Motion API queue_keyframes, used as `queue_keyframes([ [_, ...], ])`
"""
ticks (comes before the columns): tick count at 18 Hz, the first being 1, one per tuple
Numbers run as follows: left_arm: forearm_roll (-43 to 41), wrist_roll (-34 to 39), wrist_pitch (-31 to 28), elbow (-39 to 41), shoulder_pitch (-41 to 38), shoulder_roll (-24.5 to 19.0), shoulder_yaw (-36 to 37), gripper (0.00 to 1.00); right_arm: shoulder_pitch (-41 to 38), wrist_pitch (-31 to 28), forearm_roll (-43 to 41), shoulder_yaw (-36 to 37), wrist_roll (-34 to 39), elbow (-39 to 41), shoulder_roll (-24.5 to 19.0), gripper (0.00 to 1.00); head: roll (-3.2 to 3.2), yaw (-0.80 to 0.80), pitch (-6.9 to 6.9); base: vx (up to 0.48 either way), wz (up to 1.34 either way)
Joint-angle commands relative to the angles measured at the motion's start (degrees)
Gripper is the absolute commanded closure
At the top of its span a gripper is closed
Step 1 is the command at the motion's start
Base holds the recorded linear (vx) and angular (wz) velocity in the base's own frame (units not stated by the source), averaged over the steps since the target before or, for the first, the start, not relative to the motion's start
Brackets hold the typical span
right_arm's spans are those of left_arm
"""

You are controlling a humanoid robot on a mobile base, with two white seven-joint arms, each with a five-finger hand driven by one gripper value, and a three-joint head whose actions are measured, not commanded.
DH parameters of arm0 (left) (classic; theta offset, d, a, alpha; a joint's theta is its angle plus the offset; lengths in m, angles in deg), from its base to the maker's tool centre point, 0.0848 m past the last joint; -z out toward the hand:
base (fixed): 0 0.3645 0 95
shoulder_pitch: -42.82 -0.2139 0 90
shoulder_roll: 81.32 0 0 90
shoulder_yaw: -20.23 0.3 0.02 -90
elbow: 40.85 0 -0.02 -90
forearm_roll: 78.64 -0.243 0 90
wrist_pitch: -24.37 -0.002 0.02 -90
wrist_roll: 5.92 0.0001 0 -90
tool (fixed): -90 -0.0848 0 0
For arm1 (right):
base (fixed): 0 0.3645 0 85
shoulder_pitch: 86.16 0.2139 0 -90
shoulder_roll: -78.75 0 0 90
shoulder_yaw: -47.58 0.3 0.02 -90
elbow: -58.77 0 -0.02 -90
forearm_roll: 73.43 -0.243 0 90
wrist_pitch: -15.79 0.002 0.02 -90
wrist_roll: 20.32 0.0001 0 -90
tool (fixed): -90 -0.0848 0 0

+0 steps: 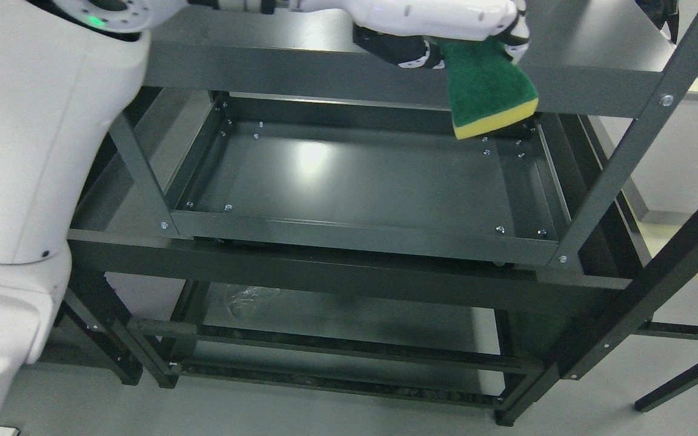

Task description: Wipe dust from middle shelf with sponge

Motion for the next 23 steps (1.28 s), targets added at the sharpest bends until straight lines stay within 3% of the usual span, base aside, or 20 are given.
queue_keyframes([
  [1, 11.2, -0.1, 0.0, 5.7, -0.1, -22.6, 2.5, 0.78, 0.0, -4.1, 0.0, 0.0, 0.0, 1.0, 1.0, 0.0, 0.0, 0.0, 0.0, 0.098, 0.0],
  [9, 27.3, -1.4, 0.0, 10.7, -0.2, -42.8, 7.4, 0.77, 0.0, -4.1, 0.0, 0.0, 0.0, 1.0, 1.0, 0.0, 0.0, 0.0, 0.0, 0.087, 0.03],
  [16, 31.6, -1.4, 0.0, 10.5, -4.5, -56.1, 8.0, 0.77, 0.0, -4.1, 0.0, 0.0, 0.0, 1.0, 1.0, 0.0, 0.0, 0.0, -0.01, 0.068, 0.02],
  [20, 31.0, -1.3, 0.0, 10.0, -6.3, -56.5, 7.5, 0.77, 0.1, -4.1, 0.0, 0.0, 0.0, 1.0, 1.0, 0.0, 0.0, 0.0, 0.0, 0.061, 0.0],
  [22, 28.5, -1.3, 0.0, 9.0, -6.1, -54.4, 7.2, 0.77, 0.1, -4.1, 0.0, 0.0, 0.0, 1.0, 1.0, 0.0, 0.0, 0.0, 0.0, 0.005, 0.0],
  [23, 25.3, -1.2, 0.0, 6.9, -5.5, -50.8, 5.9, 0.77, 0.0, -4.1, 0.0, 0.0, 0.0, 1.0, 1.0, 0.0, 0.0, 0.0, -0.01, 0.0, 0.0],
])
